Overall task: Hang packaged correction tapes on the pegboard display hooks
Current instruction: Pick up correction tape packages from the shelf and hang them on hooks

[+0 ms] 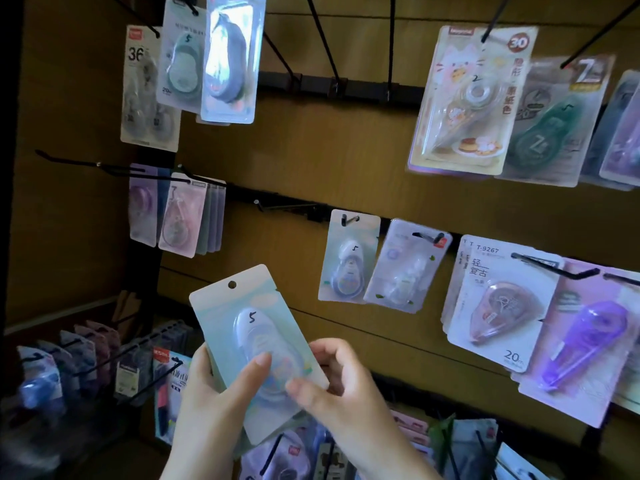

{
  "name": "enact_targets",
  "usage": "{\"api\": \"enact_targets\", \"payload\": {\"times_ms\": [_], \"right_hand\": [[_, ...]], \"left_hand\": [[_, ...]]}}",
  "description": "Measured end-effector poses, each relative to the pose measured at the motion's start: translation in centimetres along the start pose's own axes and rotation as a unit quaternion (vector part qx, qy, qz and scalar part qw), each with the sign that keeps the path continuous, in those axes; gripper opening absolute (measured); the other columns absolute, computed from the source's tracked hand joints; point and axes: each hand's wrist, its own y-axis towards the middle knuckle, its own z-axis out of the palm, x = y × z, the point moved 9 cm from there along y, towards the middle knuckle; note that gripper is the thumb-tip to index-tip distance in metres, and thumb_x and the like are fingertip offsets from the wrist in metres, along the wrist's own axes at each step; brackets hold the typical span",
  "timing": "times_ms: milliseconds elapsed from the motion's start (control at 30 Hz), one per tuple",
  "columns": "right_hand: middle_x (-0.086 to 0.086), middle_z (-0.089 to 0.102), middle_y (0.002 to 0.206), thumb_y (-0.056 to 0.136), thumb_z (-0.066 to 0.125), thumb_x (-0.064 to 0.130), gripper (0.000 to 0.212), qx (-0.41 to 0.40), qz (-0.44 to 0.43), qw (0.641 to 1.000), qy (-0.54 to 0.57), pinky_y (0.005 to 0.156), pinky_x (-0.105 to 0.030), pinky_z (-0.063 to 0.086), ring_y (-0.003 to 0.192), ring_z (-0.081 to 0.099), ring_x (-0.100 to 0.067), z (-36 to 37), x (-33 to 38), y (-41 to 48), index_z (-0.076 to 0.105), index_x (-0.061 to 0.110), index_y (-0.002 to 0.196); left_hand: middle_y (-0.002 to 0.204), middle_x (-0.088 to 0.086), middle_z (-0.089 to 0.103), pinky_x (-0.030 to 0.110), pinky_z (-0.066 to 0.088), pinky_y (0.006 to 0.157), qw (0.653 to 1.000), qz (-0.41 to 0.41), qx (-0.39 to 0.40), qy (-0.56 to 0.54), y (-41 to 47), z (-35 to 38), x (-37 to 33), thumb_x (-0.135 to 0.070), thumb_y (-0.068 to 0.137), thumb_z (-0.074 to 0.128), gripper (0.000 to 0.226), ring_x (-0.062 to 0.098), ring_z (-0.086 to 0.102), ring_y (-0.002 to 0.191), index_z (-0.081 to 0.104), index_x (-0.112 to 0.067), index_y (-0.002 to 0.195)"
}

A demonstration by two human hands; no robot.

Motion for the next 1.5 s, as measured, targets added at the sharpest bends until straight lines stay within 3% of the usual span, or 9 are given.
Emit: {"api": "enact_targets", "payload": {"times_ms": [167,300,400,567,633,833,1067,1333,1500], "right_hand": [[0.0,0.064,0.089,0.066,0.078,0.032,0.035,-0.055,0.028,0.998,0.019,0.062,-0.015,0.047,0.079,0.06,-0.01,-1.7,-0.6,-0.6,0.053,0.019,0.087],[-0.01,0.063,0.089,0.078,0.067,0.01,0.022,-0.091,0.027,0.989,0.111,0.053,-0.013,0.048,0.069,0.061,-0.011,-2.8,-0.6,-0.9,0.049,0.011,0.089],[-0.006,0.067,0.084,0.079,0.065,0.009,0.02,-0.122,0.014,0.985,0.121,0.058,-0.016,0.05,0.069,0.062,-0.011,-4.2,-0.3,-1.0,0.048,0.012,0.089],[-0.003,0.067,0.081,0.079,0.063,0.003,0.021,-0.14,-0.051,0.987,0.067,0.07,-0.028,0.049,0.072,0.062,-0.013,-6.3,1.7,-1.6,0.048,0.017,0.087],[-0.005,0.068,0.082,0.079,0.064,0.004,0.022,-0.146,-0.08,0.985,0.051,0.072,-0.03,0.05,0.075,0.062,-0.016,-7.0,2.7,-1.9,0.049,0.018,0.087],[0.005,0.07,0.078,0.079,0.063,0.005,0.024,-0.193,-0.14,0.968,0.077,0.056,-0.009,0.05,0.065,0.066,0.003,-9.0,5.3,-1.6,0.048,0.022,0.086],[0.013,0.074,0.072,0.079,0.06,0.004,0.021,-0.202,-0.144,0.961,0.122,0.052,-0.012,0.051,0.064,0.068,0.0,-9.6,4.7,-2.0,0.048,0.019,0.088],[0.0,0.071,0.08,0.08,0.06,0.006,0.017,-0.202,-0.115,0.963,0.136,0.045,-0.017,0.052,0.06,0.069,-0.003,-9.8,4.6,-1.8,0.048,0.015,0.086],[0.005,0.071,0.063,0.079,0.063,0.006,0.019,-0.233,-0.125,0.957,0.121,0.041,-0.015,0.049,0.054,0.067,-0.001,-10.3,4.6,-1.9,0.047,0.015,0.083]], "left_hand": [[0.102,0.02,0.064,0.044,0.057,0.071,0.999,0.01,0.032,0.008,-0.9,1.1,0.1,-0.014,0.069,0.075,0.03,0.034,0.065,0.087,0.054,-0.021,0.09],[0.09,0.013,0.065,0.032,0.054,0.041,0.999,-0.021,0.04,-0.017,-1.4,1.5,0.4,-0.003,0.081,0.056,0.017,0.026,0.064,0.072,0.055,-0.016,0.091],[0.092,0.012,0.066,0.04,0.054,0.063,0.999,-0.007,0.033,0.012,-1.3,1.0,0.3,-0.003,0.082,0.057,0.021,0.032,0.063,0.081,0.056,-0.02,0.095],[0.092,0.011,0.067,0.042,0.052,0.07,0.999,0.004,0.029,0.02,-1.2,0.3,0.0,-0.004,0.082,0.058,0.022,0.032,0.064,0.084,0.056,-0.025,0.089],[0.092,0.01,0.067,0.041,0.052,0.069,0.999,0.0,0.026,0.021,-1.1,0.1,0.0,-0.005,0.082,0.059,0.022,0.032,0.065,0.085,0.056,-0.026,0.09],[0.094,0.01,0.067,0.037,0.05,0.065,0.999,-0.004,0.034,0.031,-1.4,0.3,-0.1,-0.006,0.081,0.059,0.02,0.031,0.065,0.086,0.056,-0.024,0.09],[0.096,0.012,0.067,0.036,0.05,0.064,0.999,-0.003,0.033,0.04,-1.4,0.1,-0.2,-0.005,0.081,0.06,0.021,0.032,0.065,0.086,0.055,-0.024,0.09],[0.097,0.012,0.067,0.037,0.051,0.065,0.998,0.007,0.041,0.055,-1.6,0.4,-0.7,-0.007,0.08,0.061,0.021,0.032,0.065,0.088,0.055,-0.024,0.091],[0.097,0.014,0.066,0.036,0.05,0.063,0.998,0.007,0.034,0.051,-1.6,0.1,-1.2,-0.005,0.081,0.059,0.02,0.032,0.065,0.086,0.055,-0.022,0.092]]}}
